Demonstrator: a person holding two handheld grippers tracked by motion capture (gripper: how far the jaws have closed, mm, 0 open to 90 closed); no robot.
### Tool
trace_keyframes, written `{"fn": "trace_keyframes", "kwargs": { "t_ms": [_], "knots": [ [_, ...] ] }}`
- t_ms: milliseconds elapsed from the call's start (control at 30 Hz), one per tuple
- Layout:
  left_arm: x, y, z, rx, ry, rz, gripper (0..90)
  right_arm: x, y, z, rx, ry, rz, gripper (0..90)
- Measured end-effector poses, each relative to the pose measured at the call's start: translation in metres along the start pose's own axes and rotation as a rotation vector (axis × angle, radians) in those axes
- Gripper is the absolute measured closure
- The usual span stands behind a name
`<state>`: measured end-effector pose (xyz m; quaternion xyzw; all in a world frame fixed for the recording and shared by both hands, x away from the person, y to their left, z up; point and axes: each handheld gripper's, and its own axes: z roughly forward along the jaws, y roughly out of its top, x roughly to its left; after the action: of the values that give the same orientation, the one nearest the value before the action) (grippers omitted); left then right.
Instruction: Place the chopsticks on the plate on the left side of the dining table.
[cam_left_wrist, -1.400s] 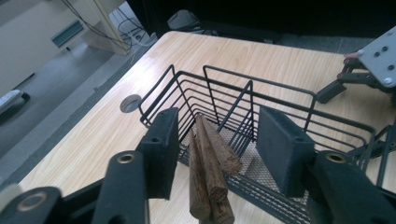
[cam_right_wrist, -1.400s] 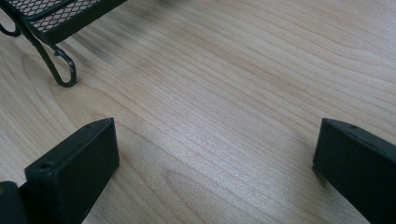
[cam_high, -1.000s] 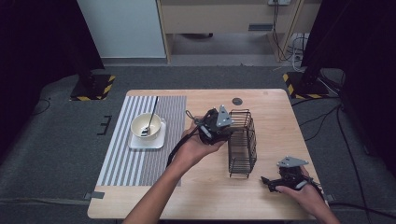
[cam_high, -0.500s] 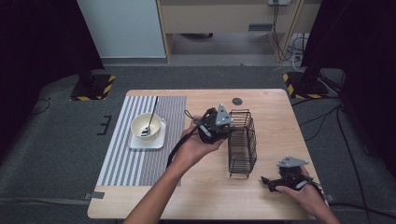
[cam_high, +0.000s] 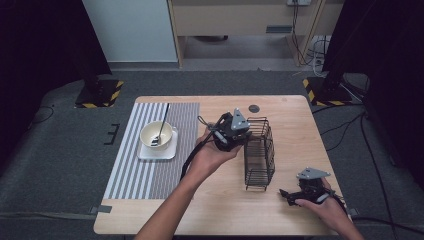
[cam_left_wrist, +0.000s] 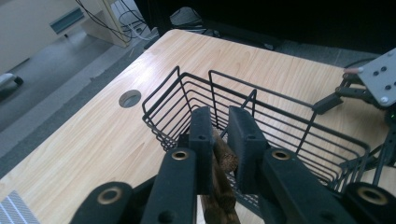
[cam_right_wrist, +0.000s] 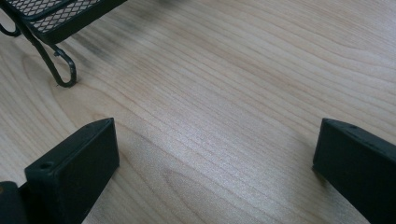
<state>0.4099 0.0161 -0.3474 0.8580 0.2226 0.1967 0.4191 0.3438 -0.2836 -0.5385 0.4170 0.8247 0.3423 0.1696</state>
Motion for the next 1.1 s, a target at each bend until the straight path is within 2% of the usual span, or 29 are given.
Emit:
{"fn": "trace_keyframes", "kwargs": {
  "t_ms": [233, 600, 1100],
  "knots": [
    [0.005, 0.003, 0.000, 0.003, 0.003, -0.039, 82.5, 0.000, 0.000, 0.000, 0.000, 0.000, 0.000, 0.2],
    [0.017, 0.002, 0.000, -0.023, -0.011, -0.109, 83.1, 0.000, 0.000, 0.000, 0.000, 0.000, 0.000, 0.2],
    [0.022, 0.001, -0.005, -0.037, -0.012, -0.120, 83.2, 0.000, 0.000, 0.000, 0.000, 0.000, 0.000, 0.2]
  ]
}}
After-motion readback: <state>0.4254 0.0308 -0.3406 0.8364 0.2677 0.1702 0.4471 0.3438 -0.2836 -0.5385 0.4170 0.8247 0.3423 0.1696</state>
